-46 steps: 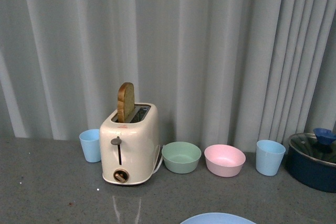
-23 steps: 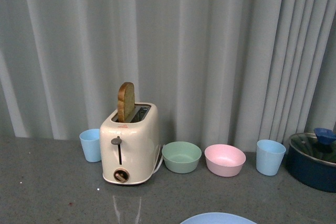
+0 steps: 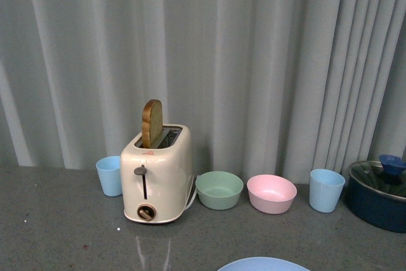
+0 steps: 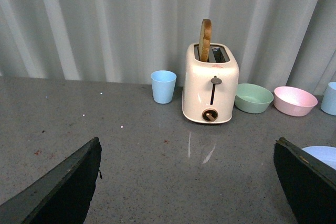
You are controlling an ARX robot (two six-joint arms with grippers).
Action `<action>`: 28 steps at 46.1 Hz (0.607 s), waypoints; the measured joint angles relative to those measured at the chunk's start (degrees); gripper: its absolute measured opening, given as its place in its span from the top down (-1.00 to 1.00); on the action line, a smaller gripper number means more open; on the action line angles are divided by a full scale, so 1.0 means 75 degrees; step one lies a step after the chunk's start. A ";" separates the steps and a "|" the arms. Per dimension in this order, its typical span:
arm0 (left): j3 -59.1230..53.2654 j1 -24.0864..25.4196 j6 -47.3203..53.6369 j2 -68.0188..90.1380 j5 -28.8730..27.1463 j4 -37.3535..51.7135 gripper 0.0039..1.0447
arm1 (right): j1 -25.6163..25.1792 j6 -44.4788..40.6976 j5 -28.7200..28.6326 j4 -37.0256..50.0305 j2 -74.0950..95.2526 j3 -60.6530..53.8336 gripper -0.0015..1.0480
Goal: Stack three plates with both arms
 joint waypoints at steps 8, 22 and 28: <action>0.0000 0.0000 0.0000 -0.0003 0.0000 0.0000 -0.87 | 0.0000 -0.0009 0.0000 0.0000 0.0000 0.0000 0.37; 0.0000 0.0000 0.0000 -0.0003 0.0000 0.0000 -0.87 | 0.0000 -0.0009 0.0000 0.0000 0.0000 0.0000 -0.71; 0.0000 0.0000 0.0000 -0.0003 0.0000 0.0000 -0.87 | 0.0000 -0.0003 0.0000 0.0000 0.0000 0.0000 -0.84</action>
